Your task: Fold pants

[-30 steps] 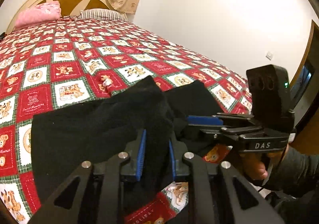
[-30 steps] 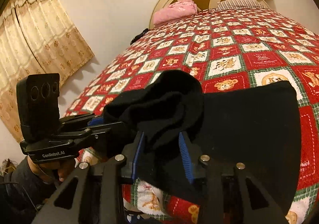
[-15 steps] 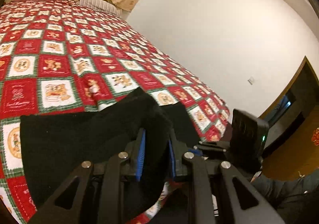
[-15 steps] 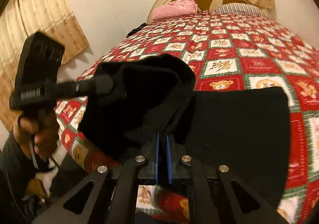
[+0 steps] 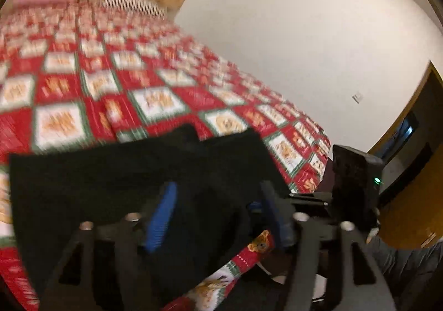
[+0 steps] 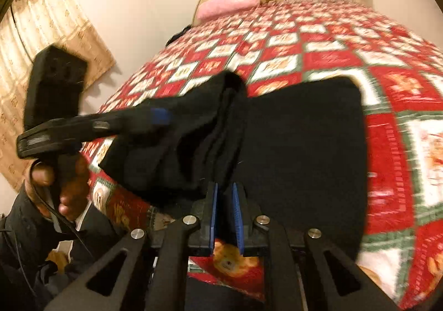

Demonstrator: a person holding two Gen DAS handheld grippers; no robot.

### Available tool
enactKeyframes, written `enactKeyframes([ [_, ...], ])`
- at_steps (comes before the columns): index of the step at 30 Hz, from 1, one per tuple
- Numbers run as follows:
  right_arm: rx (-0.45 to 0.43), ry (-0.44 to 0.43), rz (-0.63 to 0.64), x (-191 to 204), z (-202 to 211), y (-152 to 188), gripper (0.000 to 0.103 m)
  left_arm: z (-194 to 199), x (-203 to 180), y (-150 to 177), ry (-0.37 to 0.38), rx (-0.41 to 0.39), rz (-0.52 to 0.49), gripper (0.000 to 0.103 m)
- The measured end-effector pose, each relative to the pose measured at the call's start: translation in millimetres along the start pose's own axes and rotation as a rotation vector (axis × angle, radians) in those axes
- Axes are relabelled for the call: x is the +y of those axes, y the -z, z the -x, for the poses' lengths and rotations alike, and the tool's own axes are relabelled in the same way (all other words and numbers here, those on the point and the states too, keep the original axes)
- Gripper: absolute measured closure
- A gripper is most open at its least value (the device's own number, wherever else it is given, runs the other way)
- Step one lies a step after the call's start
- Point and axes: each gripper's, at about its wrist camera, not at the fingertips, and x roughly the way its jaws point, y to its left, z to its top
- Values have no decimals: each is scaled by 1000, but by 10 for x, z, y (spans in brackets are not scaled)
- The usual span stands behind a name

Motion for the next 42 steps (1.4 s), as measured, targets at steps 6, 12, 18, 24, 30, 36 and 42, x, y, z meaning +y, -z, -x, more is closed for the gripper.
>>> enactKeyframes([
  [6,-121,-49,6,197,202,-161,67,517,342,28,-182,-129,-1,9],
  [12,6,24,55,447,-362,-293,94,537,775,156,-279,-129,101,9],
  [18,-12,157,105,388,-147,-201,100,429,953,276,-342,-88,122,9],
  [24,15,138,99,298,-136,-180,93,279,1075,334,-343,-45,157,7],
  [30,-50,30,-76,27,-120,-313,42,335,1115,412,-348,-41,166,7],
  [36,10,-14,-103,-35,-423,-475,58,343,1103,443,-358,-44,163,7],
  [42,28,-16,-10,189,-633,-506,65,318,1112,449,-364,-45,157,5],
])
